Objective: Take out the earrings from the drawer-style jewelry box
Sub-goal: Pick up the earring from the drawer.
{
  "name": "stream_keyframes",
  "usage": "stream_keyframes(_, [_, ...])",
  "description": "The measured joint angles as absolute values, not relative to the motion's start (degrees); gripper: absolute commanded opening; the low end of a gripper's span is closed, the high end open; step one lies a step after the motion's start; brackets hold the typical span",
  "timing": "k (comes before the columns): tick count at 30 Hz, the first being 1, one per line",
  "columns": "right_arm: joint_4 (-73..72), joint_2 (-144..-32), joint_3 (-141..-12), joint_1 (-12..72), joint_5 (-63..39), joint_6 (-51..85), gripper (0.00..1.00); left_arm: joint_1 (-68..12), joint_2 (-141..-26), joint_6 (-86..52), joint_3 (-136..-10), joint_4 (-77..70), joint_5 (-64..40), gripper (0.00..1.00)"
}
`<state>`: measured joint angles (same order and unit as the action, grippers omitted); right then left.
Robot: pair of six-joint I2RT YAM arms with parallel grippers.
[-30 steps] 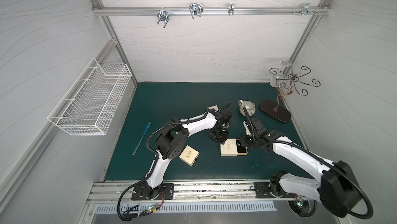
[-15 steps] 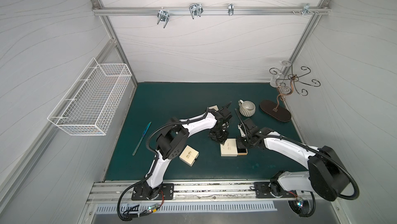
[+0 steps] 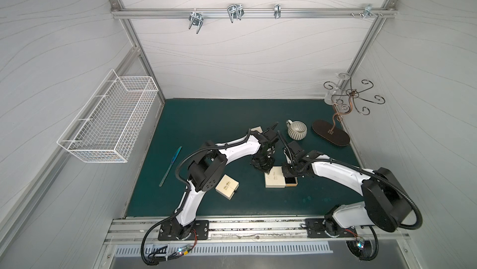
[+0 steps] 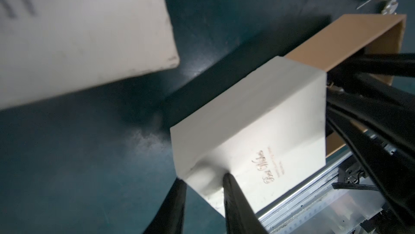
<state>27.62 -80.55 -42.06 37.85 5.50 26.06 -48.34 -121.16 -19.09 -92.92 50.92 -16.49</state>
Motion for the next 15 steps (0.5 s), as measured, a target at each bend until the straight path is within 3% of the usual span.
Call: stream_keyframes(15, [27.57,-80.88,-42.19,38.68,5.34,25.45,0.12,-48.38,-121.16,-19.09,-92.92,50.92,-16.45,0.31])
